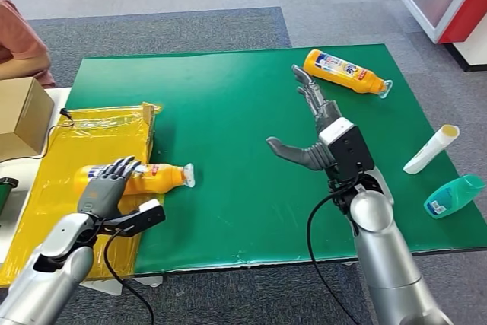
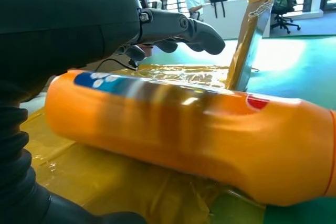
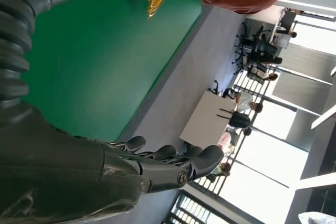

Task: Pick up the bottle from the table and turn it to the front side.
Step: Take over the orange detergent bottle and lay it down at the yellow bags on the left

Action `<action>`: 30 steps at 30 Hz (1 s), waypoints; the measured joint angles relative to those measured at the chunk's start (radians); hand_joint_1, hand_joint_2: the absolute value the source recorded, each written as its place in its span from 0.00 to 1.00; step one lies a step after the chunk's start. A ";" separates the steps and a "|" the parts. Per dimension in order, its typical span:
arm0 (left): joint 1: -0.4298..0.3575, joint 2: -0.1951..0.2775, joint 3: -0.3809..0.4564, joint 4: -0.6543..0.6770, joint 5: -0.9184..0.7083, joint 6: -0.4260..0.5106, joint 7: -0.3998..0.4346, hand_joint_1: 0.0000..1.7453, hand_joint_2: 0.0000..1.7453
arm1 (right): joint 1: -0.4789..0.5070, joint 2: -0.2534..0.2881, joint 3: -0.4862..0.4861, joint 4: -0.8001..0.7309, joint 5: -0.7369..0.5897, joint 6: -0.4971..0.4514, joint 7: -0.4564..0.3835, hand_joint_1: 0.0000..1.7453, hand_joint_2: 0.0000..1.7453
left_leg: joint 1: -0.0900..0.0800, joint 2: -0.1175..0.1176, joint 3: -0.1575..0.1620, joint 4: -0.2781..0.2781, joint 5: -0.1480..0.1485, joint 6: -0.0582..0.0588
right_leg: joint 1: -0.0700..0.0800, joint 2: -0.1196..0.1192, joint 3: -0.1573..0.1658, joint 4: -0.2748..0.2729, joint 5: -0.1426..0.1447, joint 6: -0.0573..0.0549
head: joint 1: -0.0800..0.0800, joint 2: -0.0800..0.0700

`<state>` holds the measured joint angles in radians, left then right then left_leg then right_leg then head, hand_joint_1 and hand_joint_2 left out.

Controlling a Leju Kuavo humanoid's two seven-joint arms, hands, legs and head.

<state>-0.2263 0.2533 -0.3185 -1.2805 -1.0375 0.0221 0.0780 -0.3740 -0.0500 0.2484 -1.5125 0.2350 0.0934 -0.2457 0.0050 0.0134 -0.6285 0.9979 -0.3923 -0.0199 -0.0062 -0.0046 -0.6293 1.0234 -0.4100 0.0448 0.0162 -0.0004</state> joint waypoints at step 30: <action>0.171 -0.005 0.171 -0.278 0.571 -0.040 -0.298 0.00 0.25 | 0.050 -0.031 -0.009 -0.011 0.032 -0.021 0.004 0.00 1.00 | 0.000 0.000 0.000 0.000 0.000 0.000 | 0.000 0.000 0.000 0.000 0.000 0.000 | 0.000 0.000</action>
<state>-0.0555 0.2485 -0.1479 -1.5583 -0.4664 -0.0174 -0.2199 -0.3244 -0.0808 0.2390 -1.5236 0.2667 0.0726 -0.2421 0.0050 0.0137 -0.6285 0.9979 -0.3926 -0.0197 -0.0062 -0.0043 -0.6296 1.0234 -0.4103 0.0448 0.0162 -0.0004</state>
